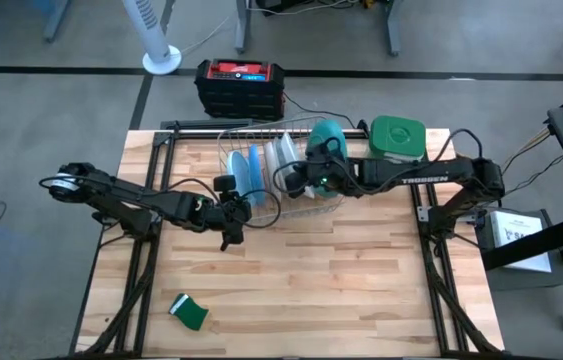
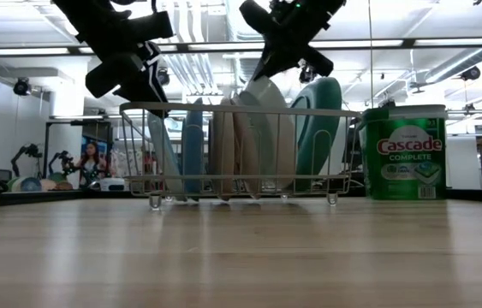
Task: Sort dishes
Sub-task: Adjust the plates on the dish rack
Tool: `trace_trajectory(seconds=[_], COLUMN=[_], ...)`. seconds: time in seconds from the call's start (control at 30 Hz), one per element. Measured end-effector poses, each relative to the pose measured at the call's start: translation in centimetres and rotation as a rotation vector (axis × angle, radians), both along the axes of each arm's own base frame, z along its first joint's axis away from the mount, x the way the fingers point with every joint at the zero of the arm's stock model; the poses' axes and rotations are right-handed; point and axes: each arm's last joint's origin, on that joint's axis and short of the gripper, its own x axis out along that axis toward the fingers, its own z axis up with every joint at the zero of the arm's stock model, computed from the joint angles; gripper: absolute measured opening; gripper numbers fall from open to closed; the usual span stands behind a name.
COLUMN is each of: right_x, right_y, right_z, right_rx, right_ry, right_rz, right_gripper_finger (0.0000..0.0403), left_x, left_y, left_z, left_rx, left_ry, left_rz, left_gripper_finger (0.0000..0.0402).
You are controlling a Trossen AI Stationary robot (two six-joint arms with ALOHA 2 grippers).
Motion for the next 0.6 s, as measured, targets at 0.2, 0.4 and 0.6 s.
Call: trace_trajectory(seconds=[0.2, 0.4, 0.6], right_x=[-2.5, -5.4, -6.4], right_y=[0.2, 0.4, 0.4], right_z=[1.1, 0.8, -2.0], right_rx=[-0.017, -0.035, -0.013], right_ry=[-0.117, -0.337, -0.478], right_rz=[-0.001, -0.012, -0.028], right_gripper_finger=[0.0, 0.0, 0.0], left_x=[0.0, 0.0, 0.1], left_y=[0.0, 0.0, 0.0], left_z=[0.0, 0.0, 0.0], left_rx=[-0.002, -0.001, 0.0], left_ry=[-0.002, -0.005, -0.012], left_rz=[0.001, 0.001, -0.002], left_gripper_finger=[0.0116, 0.0116, 0.0116])
